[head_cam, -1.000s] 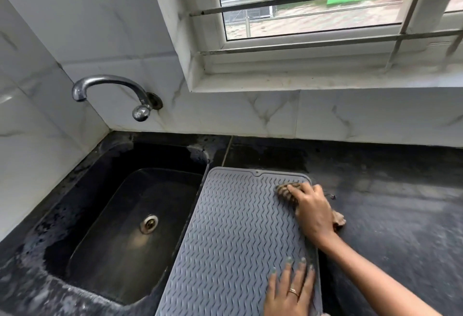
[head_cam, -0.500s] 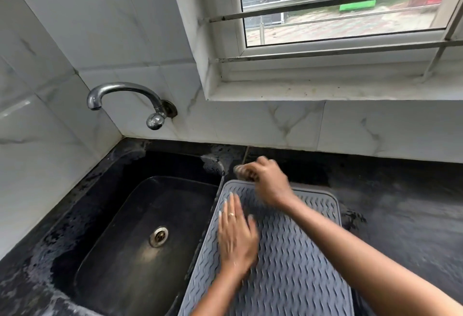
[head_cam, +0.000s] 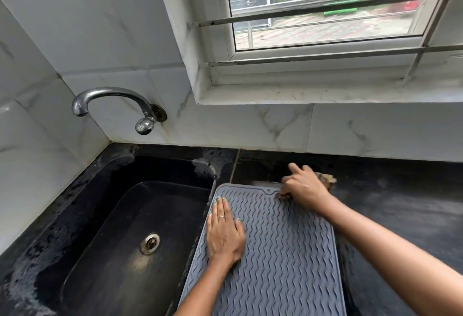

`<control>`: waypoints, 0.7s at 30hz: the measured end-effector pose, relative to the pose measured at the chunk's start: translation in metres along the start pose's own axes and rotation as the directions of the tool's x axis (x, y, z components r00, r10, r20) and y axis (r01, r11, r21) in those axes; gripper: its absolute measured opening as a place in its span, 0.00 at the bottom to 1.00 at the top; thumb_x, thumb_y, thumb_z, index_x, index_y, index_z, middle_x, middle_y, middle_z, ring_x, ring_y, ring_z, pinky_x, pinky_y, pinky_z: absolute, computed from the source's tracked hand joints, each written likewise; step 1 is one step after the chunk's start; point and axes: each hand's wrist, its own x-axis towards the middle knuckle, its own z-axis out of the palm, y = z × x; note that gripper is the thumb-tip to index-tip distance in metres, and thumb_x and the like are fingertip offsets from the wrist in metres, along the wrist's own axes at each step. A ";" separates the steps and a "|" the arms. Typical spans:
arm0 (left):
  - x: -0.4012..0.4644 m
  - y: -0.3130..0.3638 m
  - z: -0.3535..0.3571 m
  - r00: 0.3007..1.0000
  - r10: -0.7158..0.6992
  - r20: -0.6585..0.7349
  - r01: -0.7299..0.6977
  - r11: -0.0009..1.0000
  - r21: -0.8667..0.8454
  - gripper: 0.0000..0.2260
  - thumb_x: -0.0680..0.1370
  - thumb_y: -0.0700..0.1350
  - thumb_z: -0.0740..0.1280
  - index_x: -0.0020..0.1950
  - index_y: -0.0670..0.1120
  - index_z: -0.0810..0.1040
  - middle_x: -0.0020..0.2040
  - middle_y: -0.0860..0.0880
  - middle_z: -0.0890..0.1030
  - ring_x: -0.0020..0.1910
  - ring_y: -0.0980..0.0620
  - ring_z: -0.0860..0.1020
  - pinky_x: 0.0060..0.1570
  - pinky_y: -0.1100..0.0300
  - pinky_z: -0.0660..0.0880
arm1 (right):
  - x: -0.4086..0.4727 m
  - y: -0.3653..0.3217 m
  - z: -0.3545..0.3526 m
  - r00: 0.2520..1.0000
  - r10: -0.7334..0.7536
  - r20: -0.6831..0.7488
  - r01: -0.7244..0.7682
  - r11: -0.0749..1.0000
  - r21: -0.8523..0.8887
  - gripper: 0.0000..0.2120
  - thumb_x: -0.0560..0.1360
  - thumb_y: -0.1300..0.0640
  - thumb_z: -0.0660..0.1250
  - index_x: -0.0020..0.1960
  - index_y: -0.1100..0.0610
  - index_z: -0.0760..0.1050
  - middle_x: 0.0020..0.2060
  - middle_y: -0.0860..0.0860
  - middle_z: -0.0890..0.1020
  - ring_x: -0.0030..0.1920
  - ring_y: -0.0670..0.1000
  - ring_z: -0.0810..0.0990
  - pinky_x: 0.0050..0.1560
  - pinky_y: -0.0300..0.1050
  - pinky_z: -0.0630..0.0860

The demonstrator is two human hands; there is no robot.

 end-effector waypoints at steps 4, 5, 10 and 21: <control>0.001 -0.001 0.000 1.000 0.001 0.010 -0.001 1.000 0.002 0.29 0.81 0.51 0.48 0.78 0.43 0.40 0.79 0.45 0.41 0.78 0.49 0.41 0.76 0.55 0.40 | -0.054 0.048 0.008 0.996 0.067 0.064 -0.058 0.990 -0.132 0.11 0.74 0.59 0.60 0.50 0.52 0.79 0.49 0.44 0.80 0.60 0.54 0.67 0.43 0.48 0.61; 0.001 -0.001 -0.001 1.000 0.001 0.014 -0.001 1.000 0.000 0.29 0.81 0.51 0.49 0.78 0.42 0.40 0.79 0.45 0.41 0.78 0.49 0.41 0.76 0.55 0.40 | -0.062 0.053 0.009 0.995 0.064 0.075 -0.053 0.988 -0.143 0.11 0.74 0.59 0.59 0.49 0.52 0.79 0.48 0.45 0.80 0.60 0.54 0.67 0.43 0.48 0.62; 0.014 -0.003 -0.017 0.999 0.001 0.034 0.001 1.000 -0.031 0.25 0.81 0.51 0.53 0.76 0.43 0.60 0.77 0.45 0.61 0.75 0.48 0.59 0.73 0.52 0.55 | -0.048 0.033 -0.008 0.995 0.016 -0.102 -0.031 0.989 -0.143 0.05 0.71 0.57 0.66 0.39 0.54 0.81 0.40 0.46 0.82 0.53 0.55 0.72 0.40 0.47 0.63; 0.131 -0.040 -0.068 0.993 -0.120 0.004 0.121 0.992 -0.032 0.07 0.76 0.56 0.66 0.49 0.58 0.83 0.52 0.54 0.83 0.60 0.50 0.71 0.55 0.54 0.60 | 0.073 -0.141 -0.012 0.904 0.420 -0.083 -0.286 0.737 0.613 0.22 0.72 0.64 0.63 0.65 0.52 0.72 0.61 0.52 0.77 0.58 0.57 0.71 0.58 0.49 0.71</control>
